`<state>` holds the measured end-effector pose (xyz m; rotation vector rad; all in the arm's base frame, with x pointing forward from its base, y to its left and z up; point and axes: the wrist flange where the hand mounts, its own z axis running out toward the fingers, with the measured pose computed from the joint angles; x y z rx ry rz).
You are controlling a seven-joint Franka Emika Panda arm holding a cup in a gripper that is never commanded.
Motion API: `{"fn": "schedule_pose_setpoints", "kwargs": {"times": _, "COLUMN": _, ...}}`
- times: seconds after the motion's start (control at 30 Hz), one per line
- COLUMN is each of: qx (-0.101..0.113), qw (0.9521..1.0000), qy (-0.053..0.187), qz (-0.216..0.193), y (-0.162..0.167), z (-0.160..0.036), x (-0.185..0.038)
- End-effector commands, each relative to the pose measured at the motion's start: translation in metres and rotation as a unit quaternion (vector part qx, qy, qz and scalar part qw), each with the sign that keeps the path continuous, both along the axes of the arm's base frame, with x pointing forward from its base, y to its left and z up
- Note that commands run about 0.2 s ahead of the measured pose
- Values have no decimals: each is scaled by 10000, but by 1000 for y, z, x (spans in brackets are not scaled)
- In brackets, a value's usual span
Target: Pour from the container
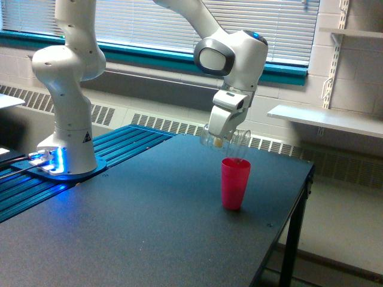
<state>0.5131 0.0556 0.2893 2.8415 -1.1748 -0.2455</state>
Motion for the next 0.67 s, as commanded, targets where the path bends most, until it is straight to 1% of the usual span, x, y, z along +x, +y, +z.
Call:
{"fn": "schedule_pose_setpoints", "kwargs": {"times": 0.03, "qx": 33, "qw": 10000, "qy": -43, "qz": 70, "y": 1, "z": 3, "x": 1}}
{"fn": "schedule_pose_setpoints", "kwargs": {"times": 0.33, "qx": -1, "qw": 9997, "qy": -198, "qz": 134, "y": 5, "z": 12, "x": -4}}
{"fn": "schedule_pose_setpoints", "kwargs": {"times": 0.53, "qx": -18, "qw": 9989, "qy": -465, "qz": 66, "y": 6, "z": 22, "x": -11}}
{"fn": "schedule_pose_setpoints", "kwargs": {"times": 0.67, "qx": -54, "qw": 9985, "qy": -543, "qz": 54, "y": 5, "z": 26, "x": -18}}
